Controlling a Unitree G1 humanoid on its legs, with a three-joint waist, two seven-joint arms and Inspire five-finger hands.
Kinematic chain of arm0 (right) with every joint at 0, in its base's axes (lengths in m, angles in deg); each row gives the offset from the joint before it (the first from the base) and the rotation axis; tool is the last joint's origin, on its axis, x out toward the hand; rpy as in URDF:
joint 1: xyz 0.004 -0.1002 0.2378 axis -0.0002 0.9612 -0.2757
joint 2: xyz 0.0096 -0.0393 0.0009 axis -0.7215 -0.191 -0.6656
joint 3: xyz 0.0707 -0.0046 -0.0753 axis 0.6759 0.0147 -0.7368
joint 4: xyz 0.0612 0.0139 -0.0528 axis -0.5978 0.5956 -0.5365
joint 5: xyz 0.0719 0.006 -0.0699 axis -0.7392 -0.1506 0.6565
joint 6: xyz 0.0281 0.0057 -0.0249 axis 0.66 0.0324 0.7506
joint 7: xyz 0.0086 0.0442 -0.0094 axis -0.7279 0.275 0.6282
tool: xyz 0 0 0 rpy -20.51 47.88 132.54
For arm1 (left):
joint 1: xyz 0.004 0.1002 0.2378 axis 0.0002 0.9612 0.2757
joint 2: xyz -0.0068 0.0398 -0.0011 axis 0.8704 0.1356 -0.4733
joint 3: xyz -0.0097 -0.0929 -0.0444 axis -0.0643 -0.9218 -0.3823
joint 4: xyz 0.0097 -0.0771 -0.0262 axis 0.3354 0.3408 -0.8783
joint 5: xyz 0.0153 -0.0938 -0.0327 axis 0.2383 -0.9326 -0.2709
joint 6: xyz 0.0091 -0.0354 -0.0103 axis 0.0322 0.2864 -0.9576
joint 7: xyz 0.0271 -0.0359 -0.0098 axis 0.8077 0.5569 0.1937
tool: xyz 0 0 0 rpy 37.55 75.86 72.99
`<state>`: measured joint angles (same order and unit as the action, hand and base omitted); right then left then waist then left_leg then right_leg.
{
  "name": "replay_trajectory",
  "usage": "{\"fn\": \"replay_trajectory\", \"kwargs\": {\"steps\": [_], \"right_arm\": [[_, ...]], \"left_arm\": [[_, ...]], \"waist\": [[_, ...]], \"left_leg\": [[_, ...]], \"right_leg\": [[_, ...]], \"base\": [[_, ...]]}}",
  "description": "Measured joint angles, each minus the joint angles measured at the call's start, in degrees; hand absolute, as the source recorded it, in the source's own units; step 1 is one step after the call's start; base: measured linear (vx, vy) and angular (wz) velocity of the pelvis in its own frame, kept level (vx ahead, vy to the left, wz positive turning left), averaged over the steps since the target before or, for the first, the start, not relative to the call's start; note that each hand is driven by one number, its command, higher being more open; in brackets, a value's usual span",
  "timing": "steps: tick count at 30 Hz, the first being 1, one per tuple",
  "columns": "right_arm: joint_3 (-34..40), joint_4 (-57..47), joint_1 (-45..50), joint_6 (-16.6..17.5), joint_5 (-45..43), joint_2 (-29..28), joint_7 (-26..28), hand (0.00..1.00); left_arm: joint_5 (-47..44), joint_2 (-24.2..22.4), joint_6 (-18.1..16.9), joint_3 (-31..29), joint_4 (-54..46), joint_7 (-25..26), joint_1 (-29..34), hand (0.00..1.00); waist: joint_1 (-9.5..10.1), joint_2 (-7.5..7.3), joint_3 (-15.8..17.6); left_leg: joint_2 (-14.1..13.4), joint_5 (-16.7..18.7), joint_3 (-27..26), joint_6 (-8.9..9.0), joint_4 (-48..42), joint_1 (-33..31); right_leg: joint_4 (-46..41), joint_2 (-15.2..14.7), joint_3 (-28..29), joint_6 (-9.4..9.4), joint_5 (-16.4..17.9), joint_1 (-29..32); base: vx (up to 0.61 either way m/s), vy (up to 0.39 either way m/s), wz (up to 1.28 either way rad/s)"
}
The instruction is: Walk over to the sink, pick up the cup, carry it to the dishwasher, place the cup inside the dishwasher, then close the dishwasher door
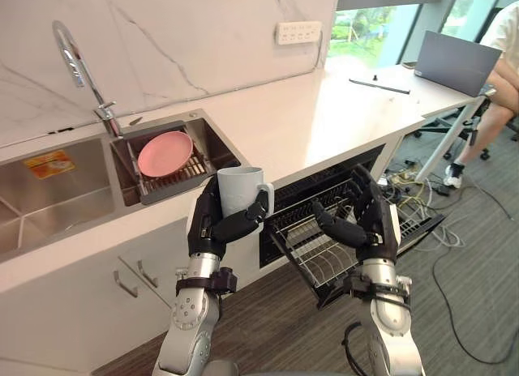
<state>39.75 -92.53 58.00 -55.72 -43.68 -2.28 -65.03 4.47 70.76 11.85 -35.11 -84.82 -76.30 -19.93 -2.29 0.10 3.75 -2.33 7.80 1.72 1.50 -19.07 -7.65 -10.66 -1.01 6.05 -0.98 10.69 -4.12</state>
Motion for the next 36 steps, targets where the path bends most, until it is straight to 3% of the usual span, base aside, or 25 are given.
{"fn": "replay_trajectory", "kwargs": {"steps": [4,7,14,29,36], "right_arm": [[-0.08,0.0,-0.14,0.0,-0.23,-0.27,1.24,0.9],[-1.27,0.0,-1.81,0.01,-2.13,-0.11,3.7,0.9],[-1.77,-0.2,-2.43,0.02,-7.65,2.2,5.51,0.9],[-10.1,-1.8,-7.67,0.07,-21.1,5.51,10.78,0.9],[-14.23,-1.8,-8.63,0.09,-23.35,5.76,11.19,0.9]], "left_arm": [[0.37,0.04,0.0,-0.01,-0.12,0.05,0.04,0.3],[0.42,0.18,-0.08,-3.69,-0.44,0.4,0.04,0.3],[1.59,1.74,-0.13,-6.13,0.0,1.65,-3.1,0.3],[7.13,3.84,-0.07,-7.57,12.11,4.09,-12.05,0.3],[9.3,3.71,0.01,-3.46,13.65,3.9,-14.01,0.3]], "waist": [[0.03,-0.31,0.1],[1.23,-0.41,0.05],[-0.34,-0.6,-0.03],[-1.65,-0.48,-0.11],[-1.83,-0.31,-0.36]], "left_leg": [[0.77,-0.17,-1.08,-0.46,1.68,1.72],[0.29,-0.93,-6.46,-1.25,5.27,4.8],[-0.45,-1.25,-10.06,-1.77,6.14,5.23],[0.68,-4.75,-10.49,-2.16,10.49,5.86],[0.94,-5.78,-10.46,-2.34,12.19,5.81]], "right_leg": [[0.55,-1.08,1.19,-1.2,-0.68,-0.28],[1.58,-1.38,6.11,-1.86,-1.19,0.1],[4.13,-1.07,9.11,-2.93,-4.27,0.69],[6.13,-1.68,9.17,-3.26,-6.5,1.58],[7.42,-1.93,9.17,-3.37,-7.36,1.8]], "base": [[0.04,0.099,-0.16],[-0.02,0.045,-0.76],[-0.04,0.028,-0.33],[-0.02,0.007,-0.01],[0.0,0.0,0.0]]}}
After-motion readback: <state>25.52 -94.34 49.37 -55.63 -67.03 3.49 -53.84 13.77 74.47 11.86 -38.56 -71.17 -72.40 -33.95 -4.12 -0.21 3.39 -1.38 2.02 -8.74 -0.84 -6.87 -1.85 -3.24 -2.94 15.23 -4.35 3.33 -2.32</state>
